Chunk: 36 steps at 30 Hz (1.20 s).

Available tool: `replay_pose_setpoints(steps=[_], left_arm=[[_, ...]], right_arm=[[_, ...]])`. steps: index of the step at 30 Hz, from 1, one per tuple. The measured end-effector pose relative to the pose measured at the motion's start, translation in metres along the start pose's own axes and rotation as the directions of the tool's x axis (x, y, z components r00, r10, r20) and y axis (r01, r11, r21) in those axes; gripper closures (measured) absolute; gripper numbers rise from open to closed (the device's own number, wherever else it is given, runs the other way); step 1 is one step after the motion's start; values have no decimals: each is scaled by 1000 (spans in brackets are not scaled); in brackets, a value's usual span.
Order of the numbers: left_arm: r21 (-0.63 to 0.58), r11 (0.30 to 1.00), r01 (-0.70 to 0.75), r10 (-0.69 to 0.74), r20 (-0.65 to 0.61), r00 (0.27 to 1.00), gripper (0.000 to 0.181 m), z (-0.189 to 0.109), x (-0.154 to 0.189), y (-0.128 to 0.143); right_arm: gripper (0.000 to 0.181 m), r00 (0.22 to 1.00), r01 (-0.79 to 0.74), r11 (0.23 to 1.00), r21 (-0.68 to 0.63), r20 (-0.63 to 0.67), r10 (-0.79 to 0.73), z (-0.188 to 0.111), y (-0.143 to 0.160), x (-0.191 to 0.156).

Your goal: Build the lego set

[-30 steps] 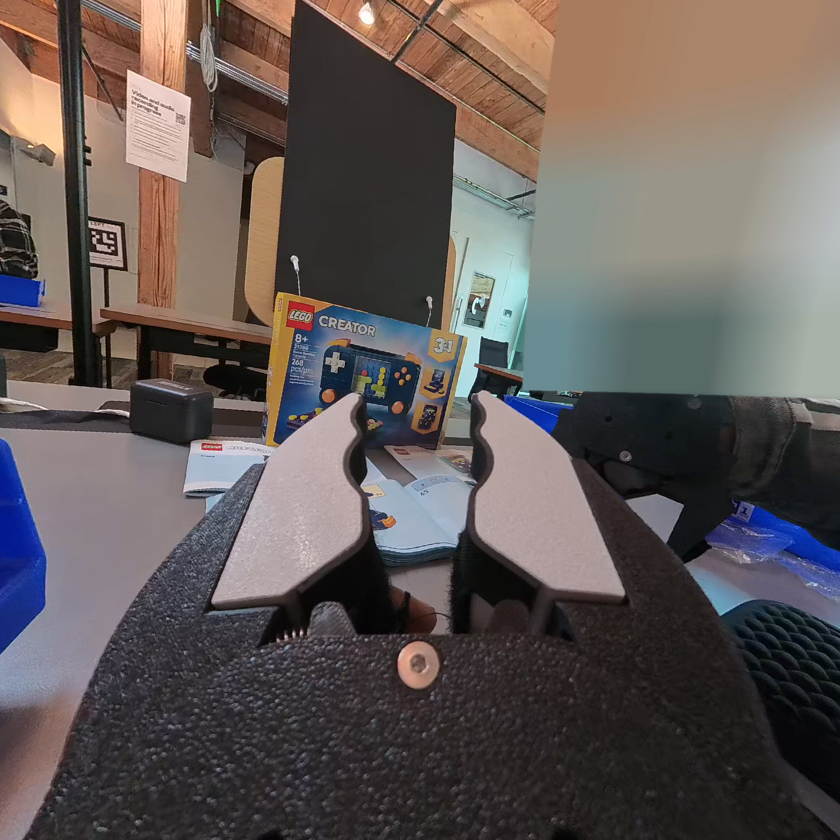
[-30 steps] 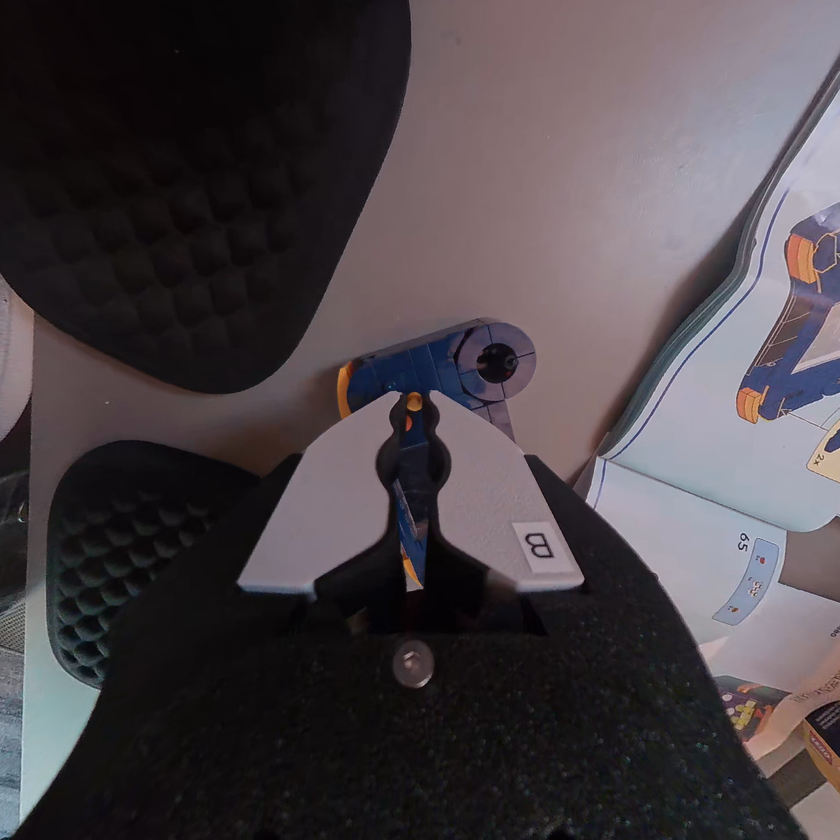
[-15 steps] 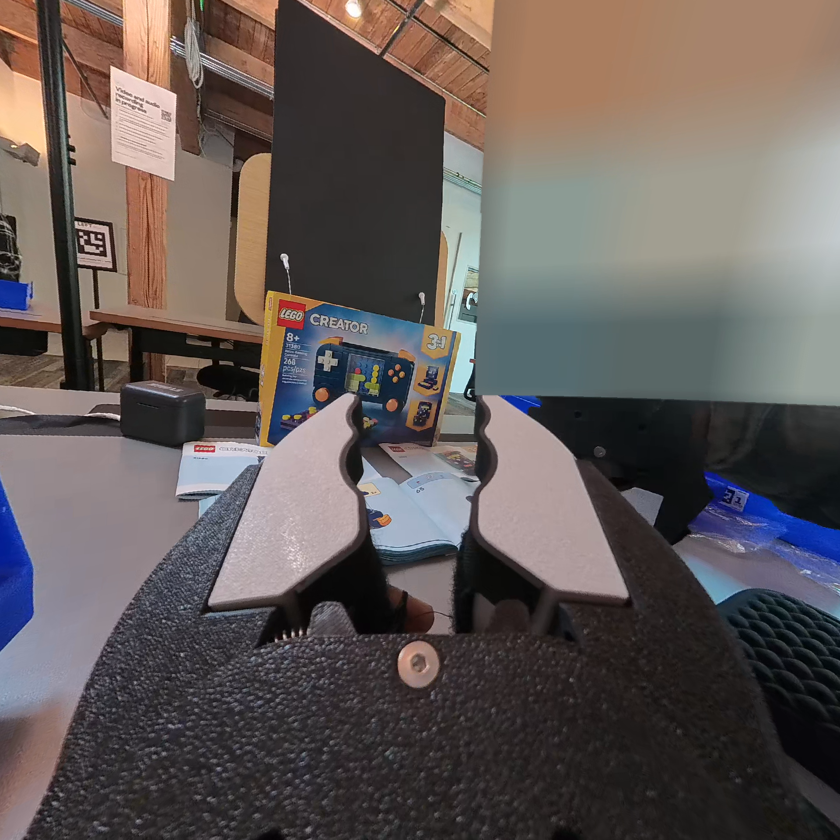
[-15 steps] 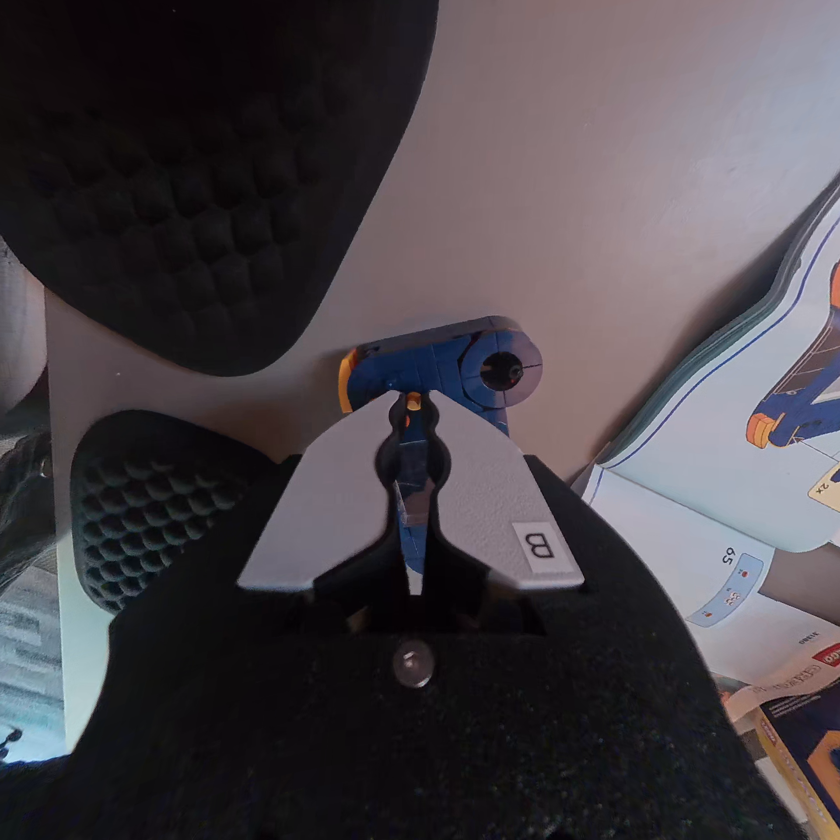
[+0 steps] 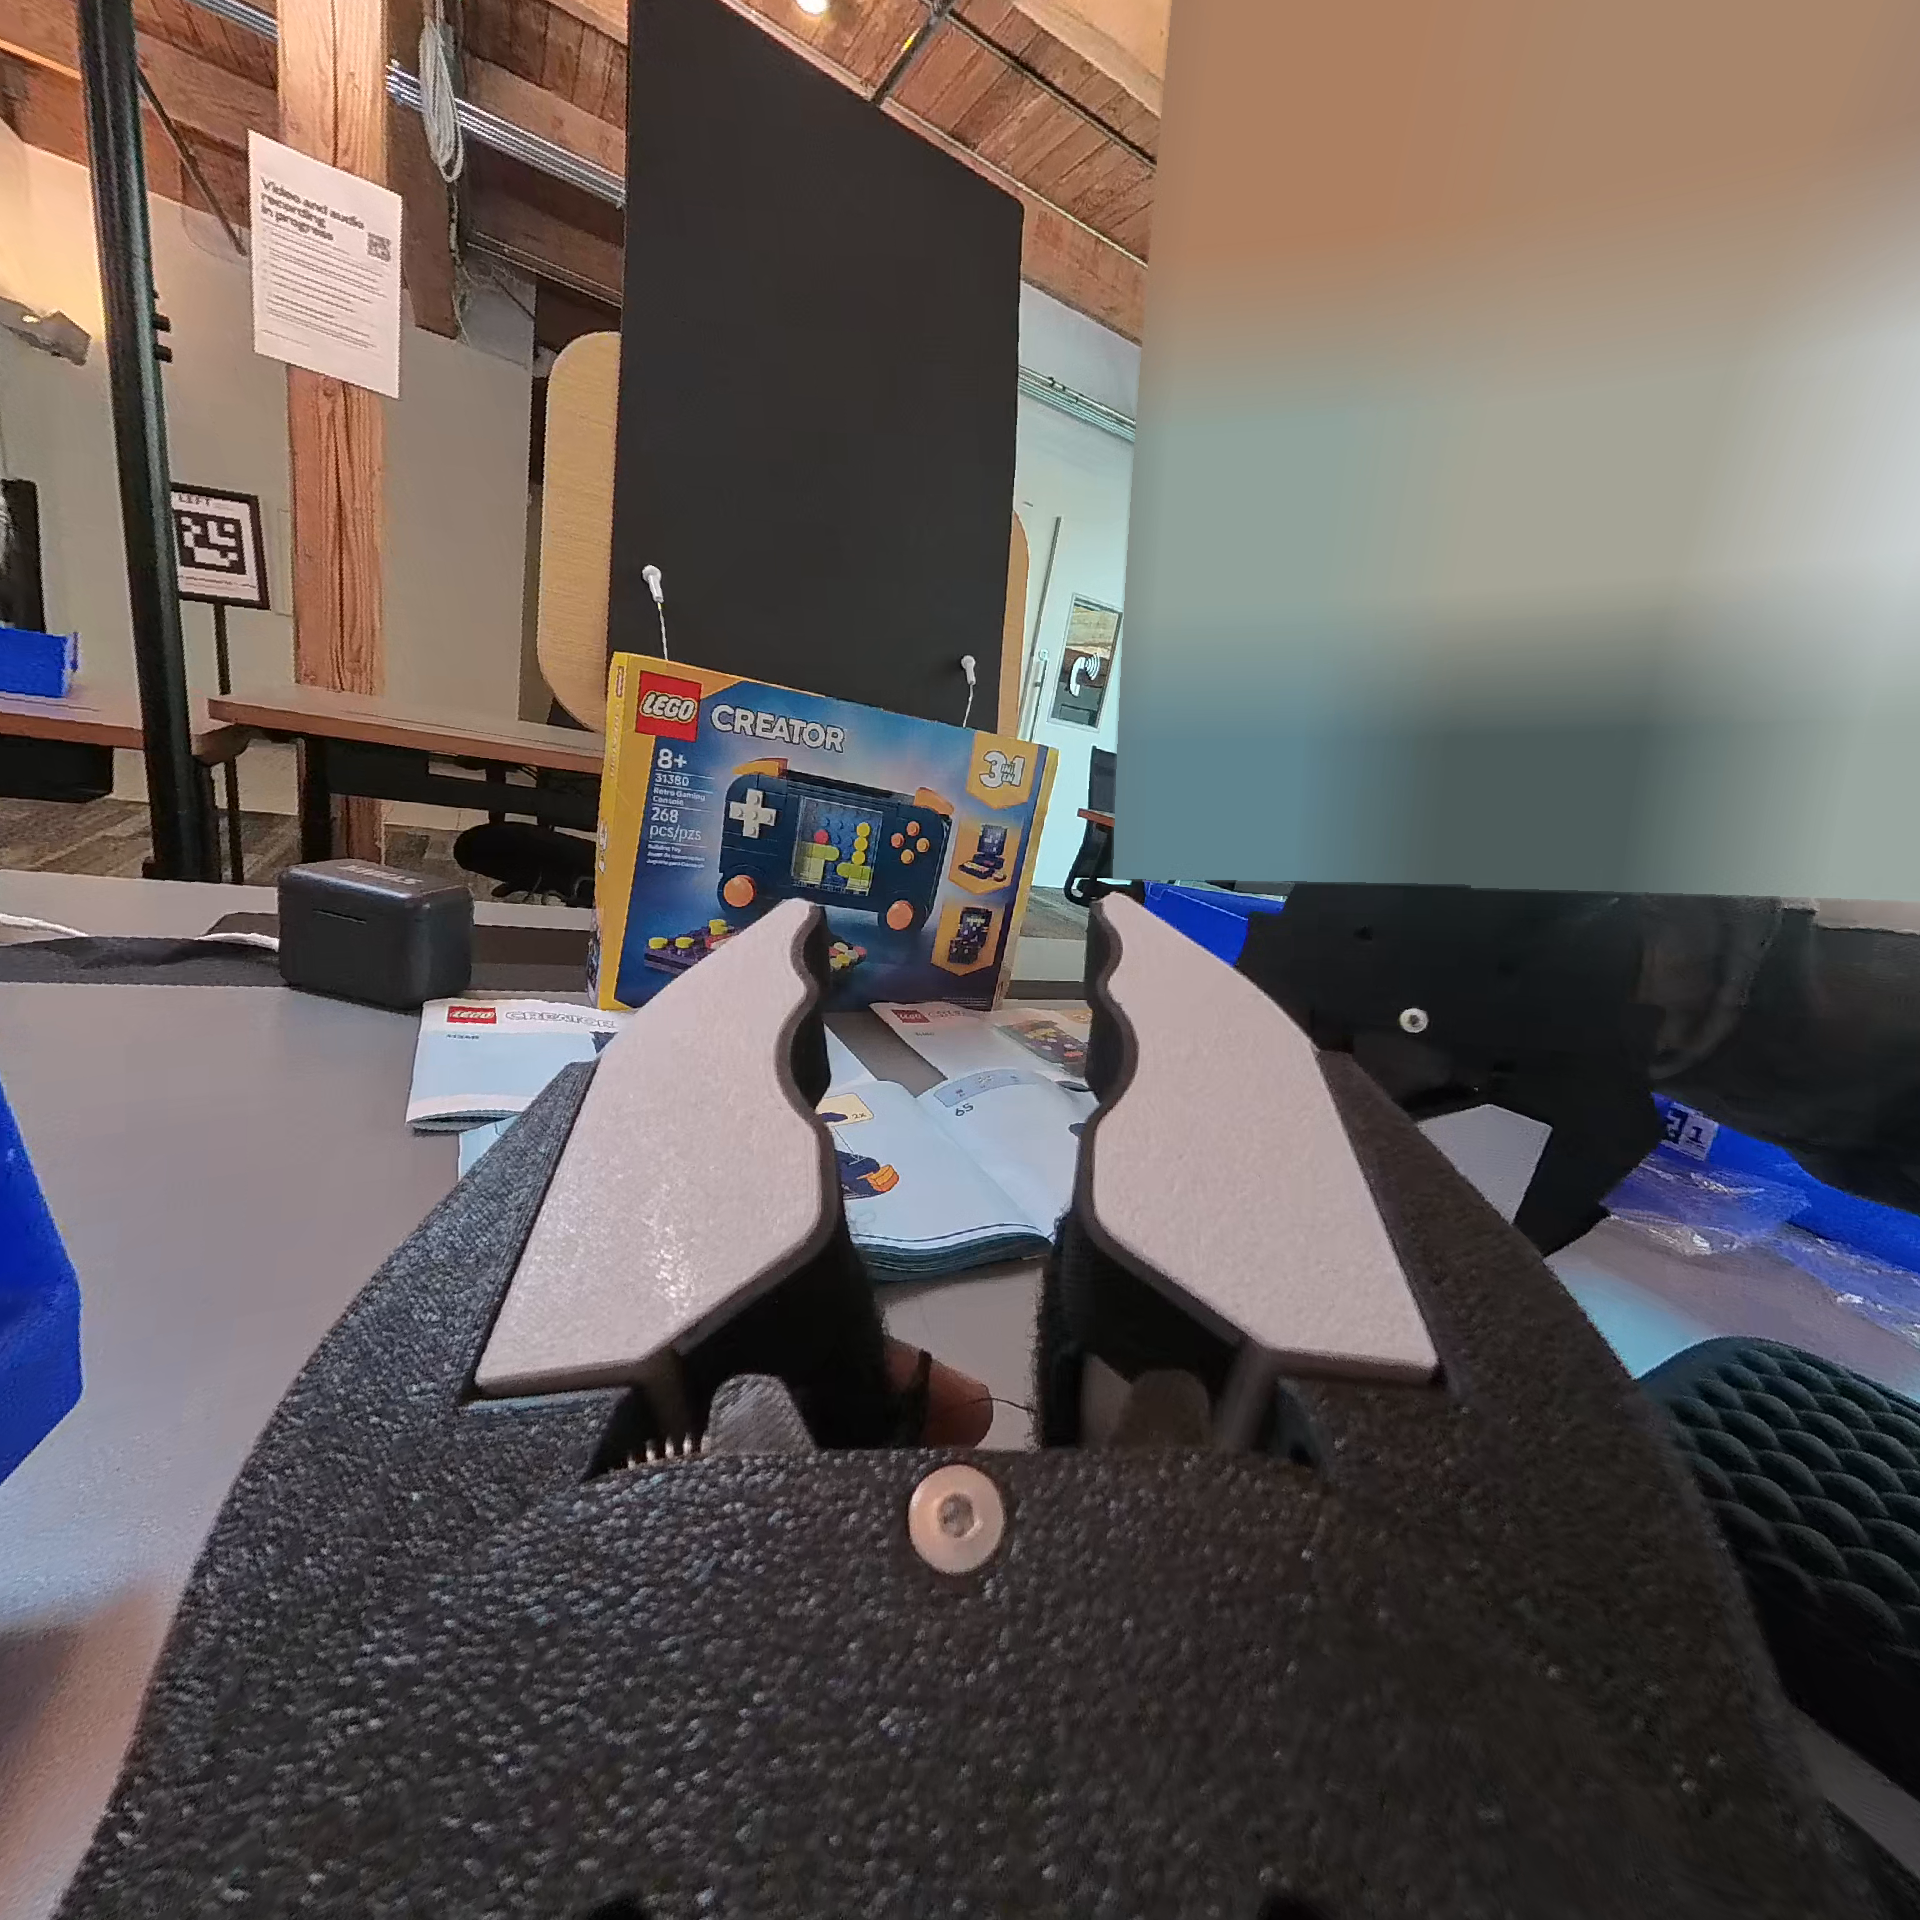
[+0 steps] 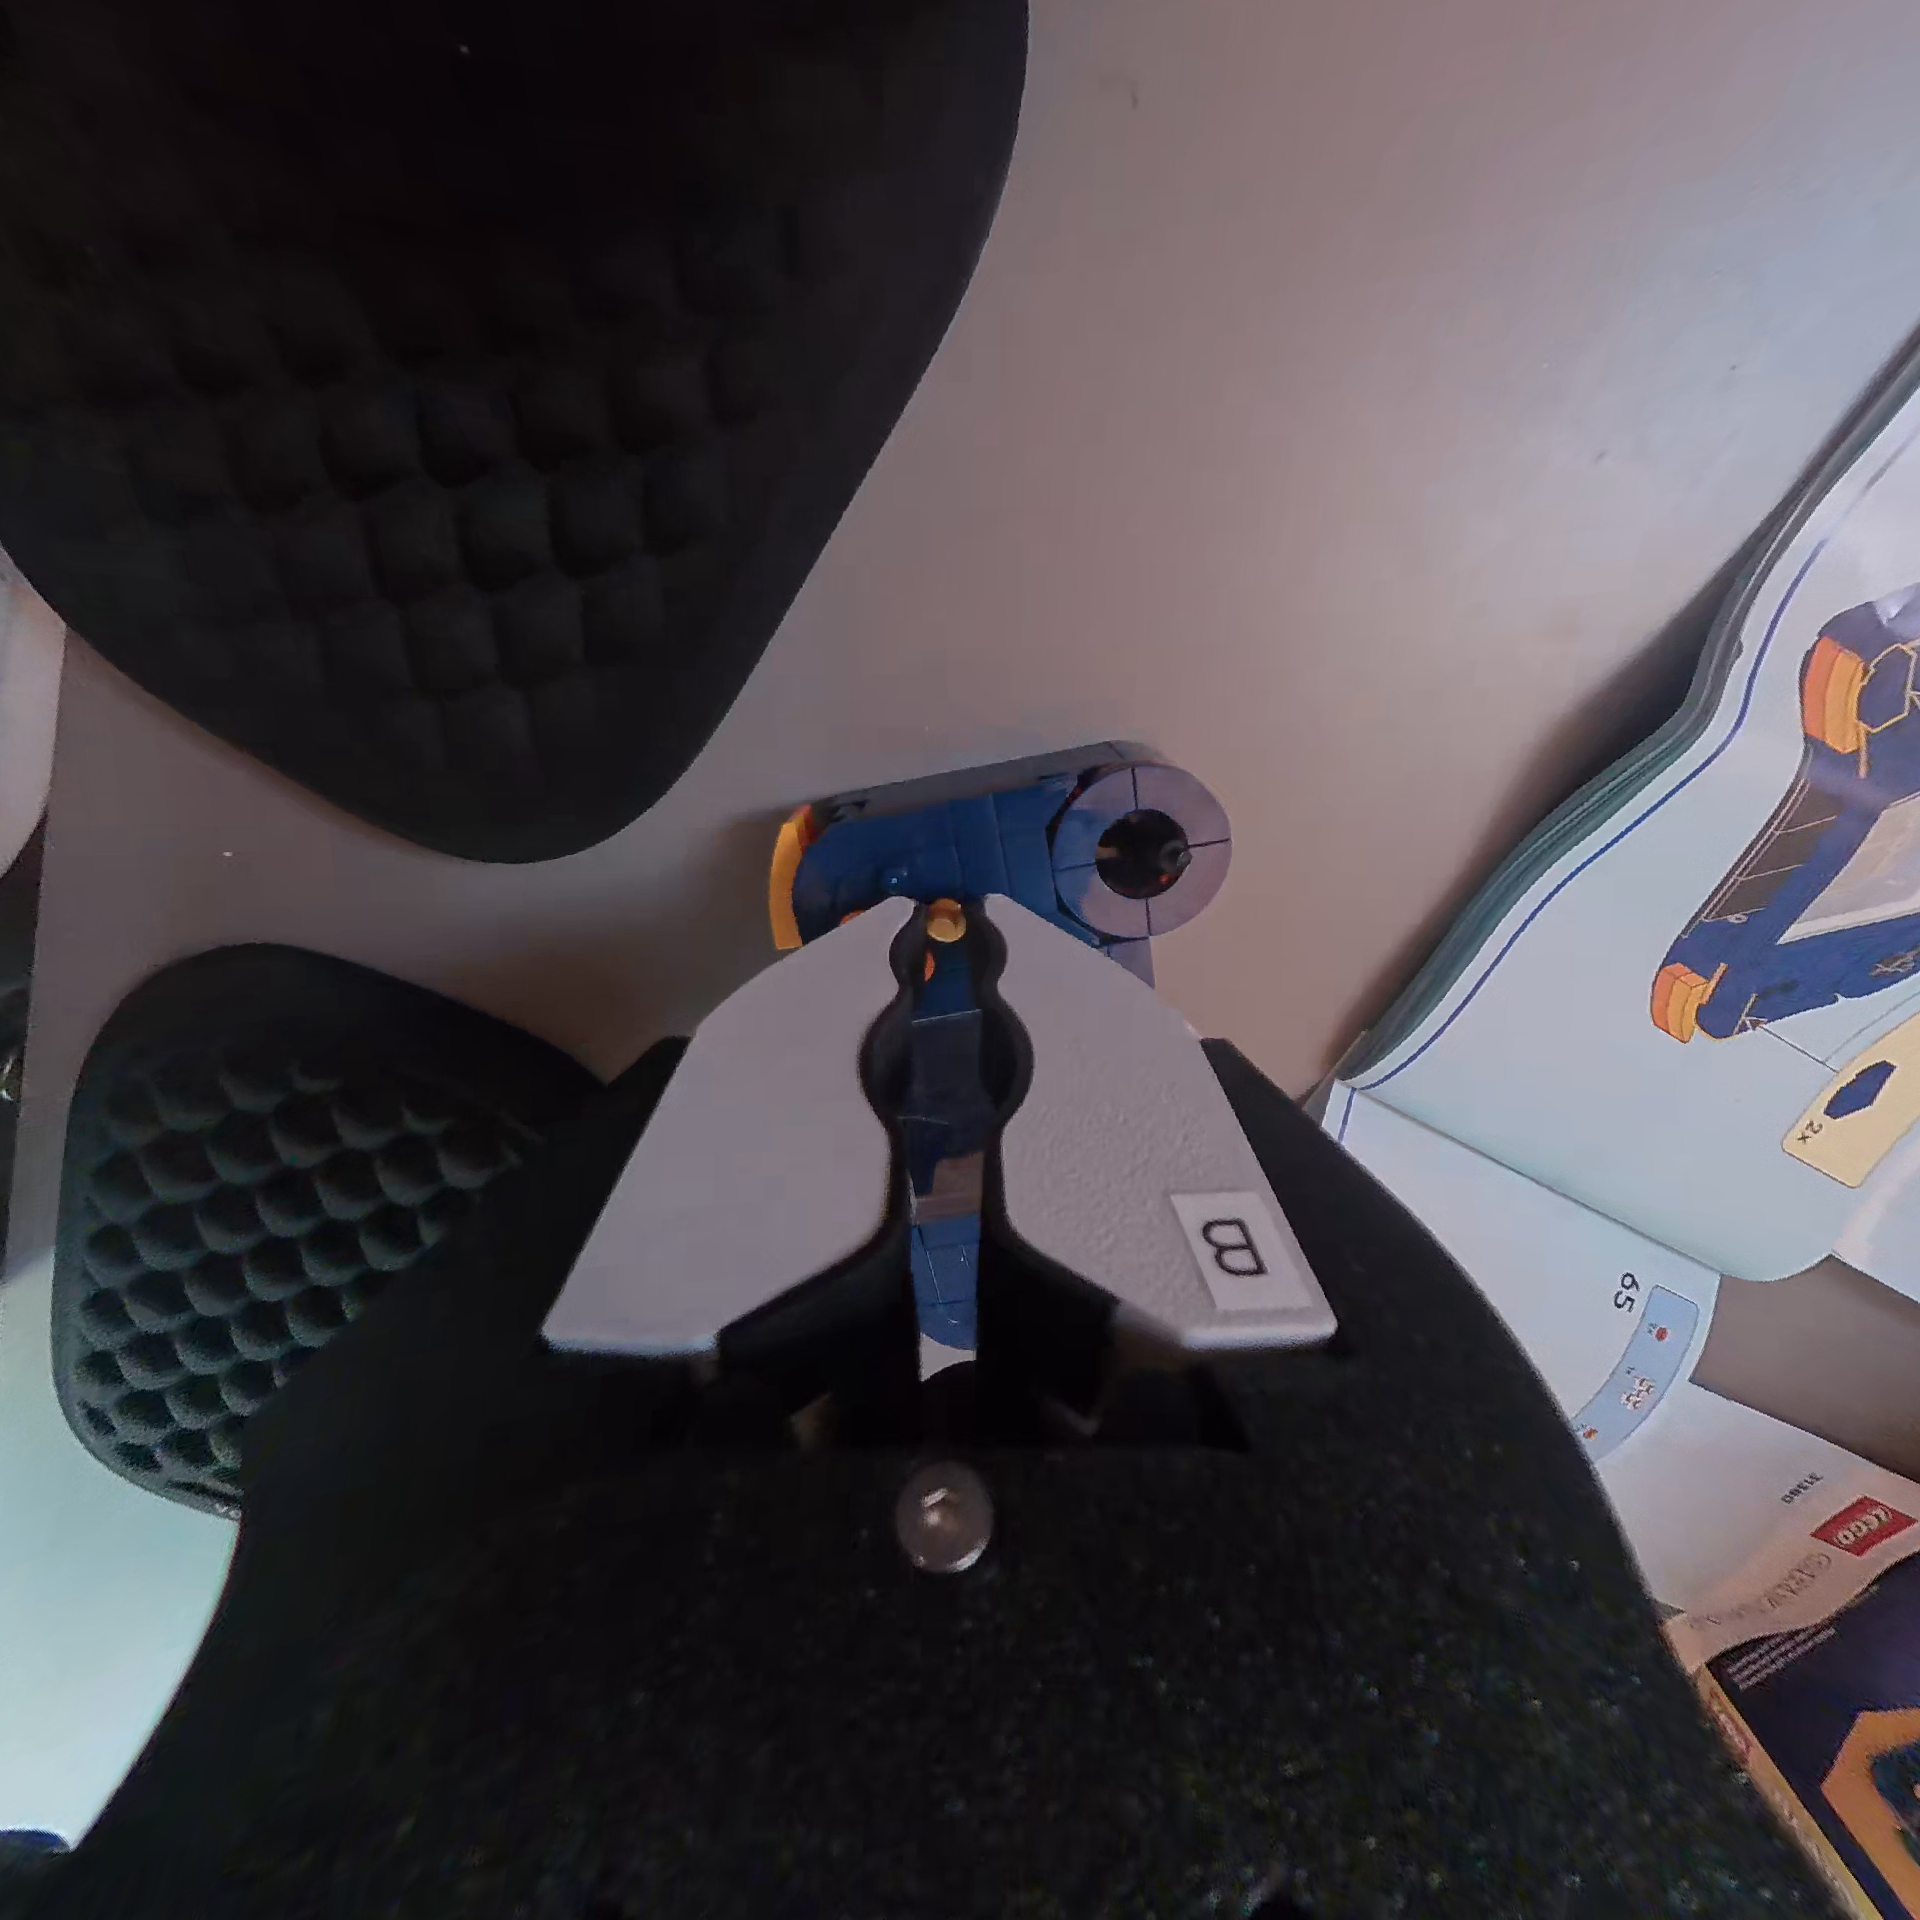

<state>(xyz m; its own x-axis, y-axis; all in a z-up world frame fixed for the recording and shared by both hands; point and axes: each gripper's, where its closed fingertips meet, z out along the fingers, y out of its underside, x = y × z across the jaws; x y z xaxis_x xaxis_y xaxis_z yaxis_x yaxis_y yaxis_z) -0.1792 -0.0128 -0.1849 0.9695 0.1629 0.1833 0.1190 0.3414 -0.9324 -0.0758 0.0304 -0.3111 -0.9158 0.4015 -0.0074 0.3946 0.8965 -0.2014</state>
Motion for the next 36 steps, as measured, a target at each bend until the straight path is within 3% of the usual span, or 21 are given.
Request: replay_pose_setpoints(steps=[6, 36], left_arm=[[-7, 1000, -2, 2, -1, 1000, 135, 0, 0, 1], [-24, 1000, 2, -3, -9, 1000, 135, 0, 2, 4]], right_arm=[[173, 1000, -19, 998, 53, 3, 19, -4, -2, 1], [169, 1000, -14, 998, 69, 14, 13, 0, -3, 1]])
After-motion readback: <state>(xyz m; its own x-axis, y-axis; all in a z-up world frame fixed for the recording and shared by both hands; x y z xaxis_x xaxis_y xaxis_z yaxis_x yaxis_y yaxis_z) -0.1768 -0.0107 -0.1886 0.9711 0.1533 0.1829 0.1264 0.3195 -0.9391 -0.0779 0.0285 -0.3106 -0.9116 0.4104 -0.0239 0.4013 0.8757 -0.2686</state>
